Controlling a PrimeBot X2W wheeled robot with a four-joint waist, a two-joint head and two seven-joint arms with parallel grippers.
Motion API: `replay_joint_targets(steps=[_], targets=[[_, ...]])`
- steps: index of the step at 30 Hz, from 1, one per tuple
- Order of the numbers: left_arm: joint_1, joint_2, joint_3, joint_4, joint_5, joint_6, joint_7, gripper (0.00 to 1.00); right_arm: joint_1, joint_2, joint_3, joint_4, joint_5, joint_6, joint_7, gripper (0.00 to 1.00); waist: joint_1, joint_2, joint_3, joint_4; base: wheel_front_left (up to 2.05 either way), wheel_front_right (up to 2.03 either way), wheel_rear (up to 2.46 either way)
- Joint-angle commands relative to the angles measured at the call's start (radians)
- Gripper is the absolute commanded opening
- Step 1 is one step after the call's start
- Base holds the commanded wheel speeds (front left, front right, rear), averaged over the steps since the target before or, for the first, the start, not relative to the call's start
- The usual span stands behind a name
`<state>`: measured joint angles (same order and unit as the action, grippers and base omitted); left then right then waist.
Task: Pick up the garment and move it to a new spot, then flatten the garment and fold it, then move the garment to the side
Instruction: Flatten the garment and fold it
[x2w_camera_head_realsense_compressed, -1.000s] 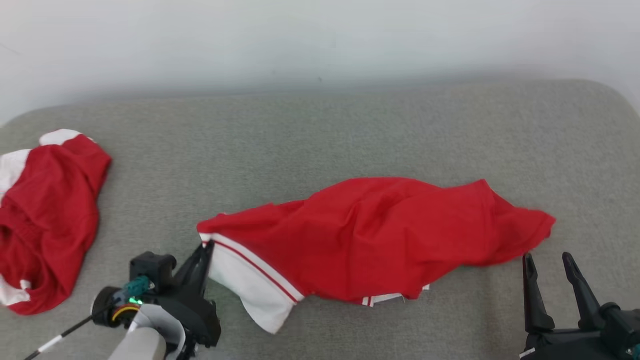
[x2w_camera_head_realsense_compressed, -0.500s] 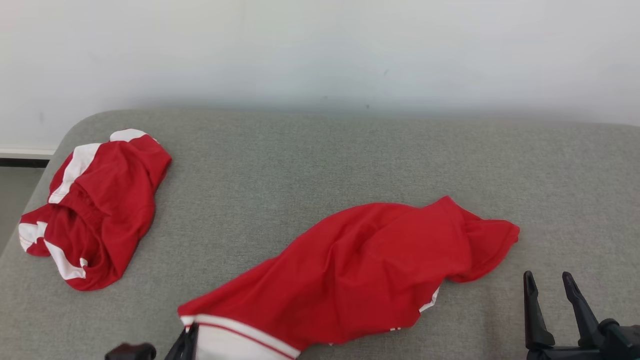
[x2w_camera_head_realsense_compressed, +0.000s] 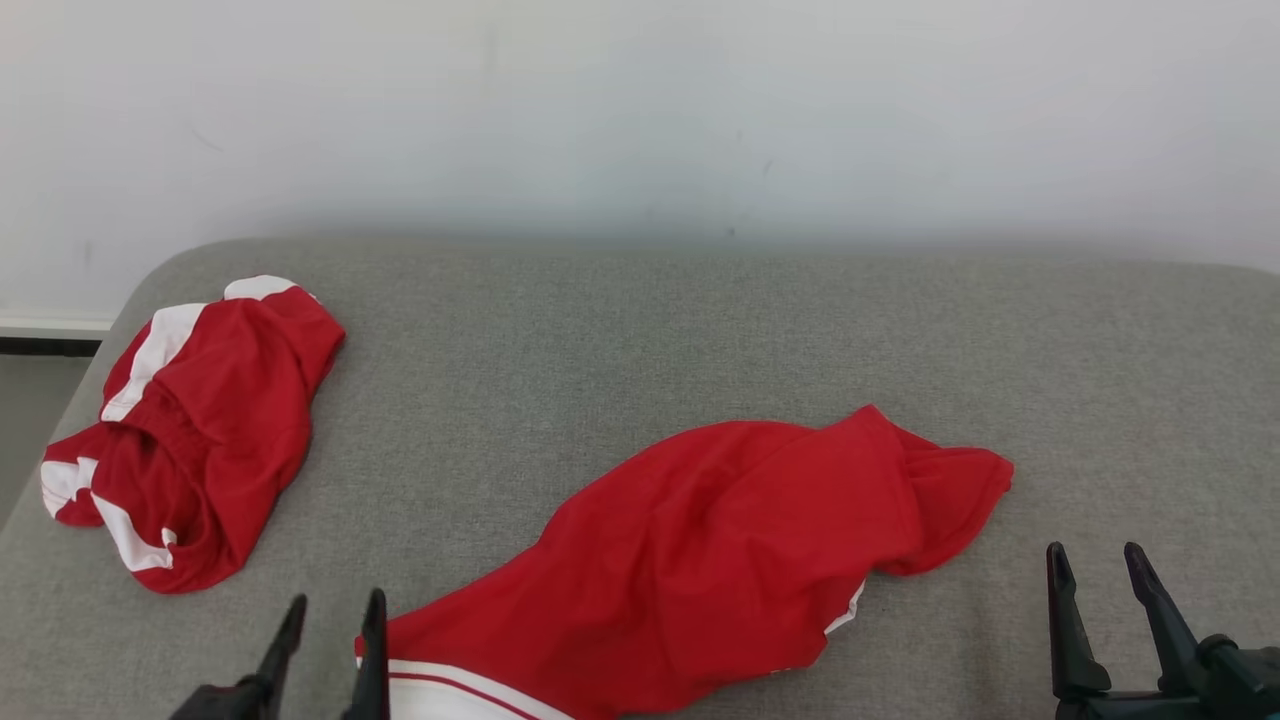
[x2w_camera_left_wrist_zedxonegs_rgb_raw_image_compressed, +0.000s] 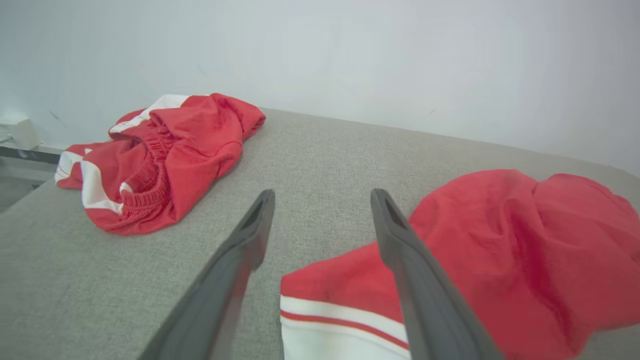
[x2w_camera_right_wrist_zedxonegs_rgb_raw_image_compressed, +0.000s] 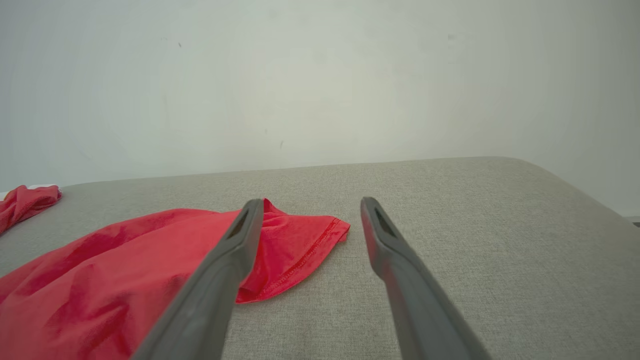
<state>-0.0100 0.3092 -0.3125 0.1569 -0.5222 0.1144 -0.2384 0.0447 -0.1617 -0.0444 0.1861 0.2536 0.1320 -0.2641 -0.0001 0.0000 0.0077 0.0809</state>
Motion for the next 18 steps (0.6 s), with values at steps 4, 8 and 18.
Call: replay_joint_targets(steps=[4, 8, 18], targets=[[-0.015, -0.005, 0.060, -0.037, 0.037, 0.007, -0.026, 1.00, 0.013, 0.004, -0.003, -0.003, 0.000, -0.003, 0.000, 1.00, 0.0001, 0.0000, -0.015, -0.021, 0.00, 0.00, 0.00], [0.012, -0.032, 0.142, -0.105, 0.087, 0.000, -0.026, 1.00, 0.016, 0.006, -0.007, -0.007, 0.007, -0.002, 0.000, 1.00, 0.0001, 0.0000, -0.020, -0.037, 0.00, 0.00, 0.00], [0.069, -0.108, 0.245, -0.113, 0.185, -0.103, -0.027, 1.00, 0.036, 0.022, -0.016, -0.005, 0.020, -0.002, 0.000, 1.00, 0.0001, 0.0000, -0.025, -0.050, 0.00, 0.00, 0.00]])
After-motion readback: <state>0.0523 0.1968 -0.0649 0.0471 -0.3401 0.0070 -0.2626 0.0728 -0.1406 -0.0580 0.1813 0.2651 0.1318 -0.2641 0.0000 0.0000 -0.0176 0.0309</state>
